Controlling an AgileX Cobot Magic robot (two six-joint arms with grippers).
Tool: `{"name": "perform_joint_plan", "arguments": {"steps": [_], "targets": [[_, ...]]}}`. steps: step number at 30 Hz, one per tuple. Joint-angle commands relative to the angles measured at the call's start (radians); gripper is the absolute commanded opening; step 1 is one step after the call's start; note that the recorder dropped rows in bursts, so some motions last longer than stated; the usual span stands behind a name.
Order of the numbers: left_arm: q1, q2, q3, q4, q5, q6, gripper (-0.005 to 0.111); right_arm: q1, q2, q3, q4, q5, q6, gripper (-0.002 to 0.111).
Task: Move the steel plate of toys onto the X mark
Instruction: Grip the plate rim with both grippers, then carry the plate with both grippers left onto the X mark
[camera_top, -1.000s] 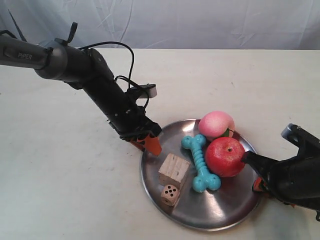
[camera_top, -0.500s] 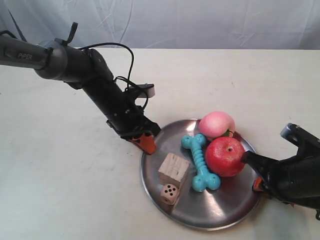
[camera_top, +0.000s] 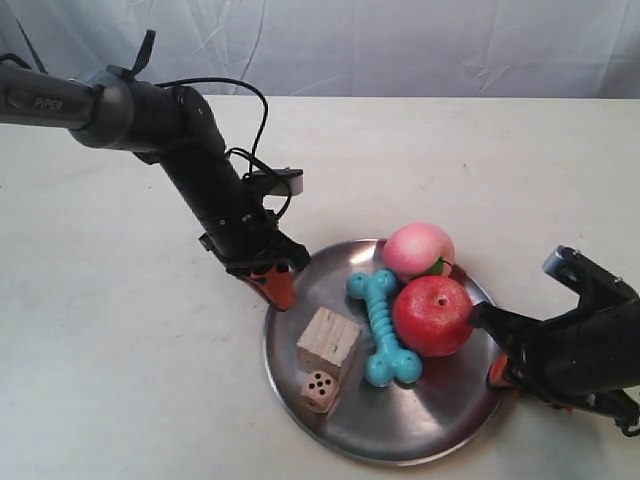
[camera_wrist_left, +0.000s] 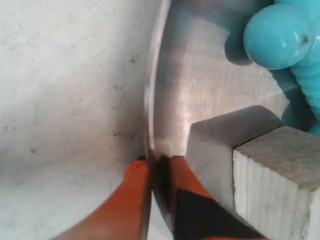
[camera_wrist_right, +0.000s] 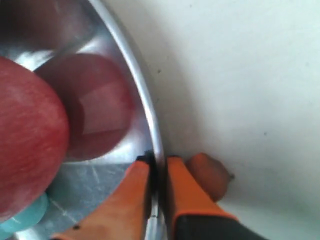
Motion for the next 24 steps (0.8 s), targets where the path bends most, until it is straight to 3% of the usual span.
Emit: {"name": "perform_joint_plan", "arguments": {"steps": [1,4,8,17,24], "targets": [[-0.044,-0.002,-0.072,-0.049,0.196,-0.012,0.0,0.019,-0.014,-0.037,0.014,0.258,-0.005,-0.001],[-0.044,-0.007,-0.115,0.01,0.196,-0.066,0.0,0.019,-0.025,-0.11,-0.022,0.327,-0.005,-0.001],[-0.022,-0.08,-0.138,0.209,0.196,-0.171,0.0,0.019,0.005,-0.275,-0.144,0.383,0.08,-0.001],[0.179,-0.181,-0.139,0.32,0.196,-0.25,0.0,0.019,0.326,-0.723,-0.184,0.557,0.165,-0.001],[0.282,-0.161,-0.148,0.327,0.196,-0.248,0.0,0.022,0.514,-1.019,-0.216,0.653,0.297,-0.001]]}}
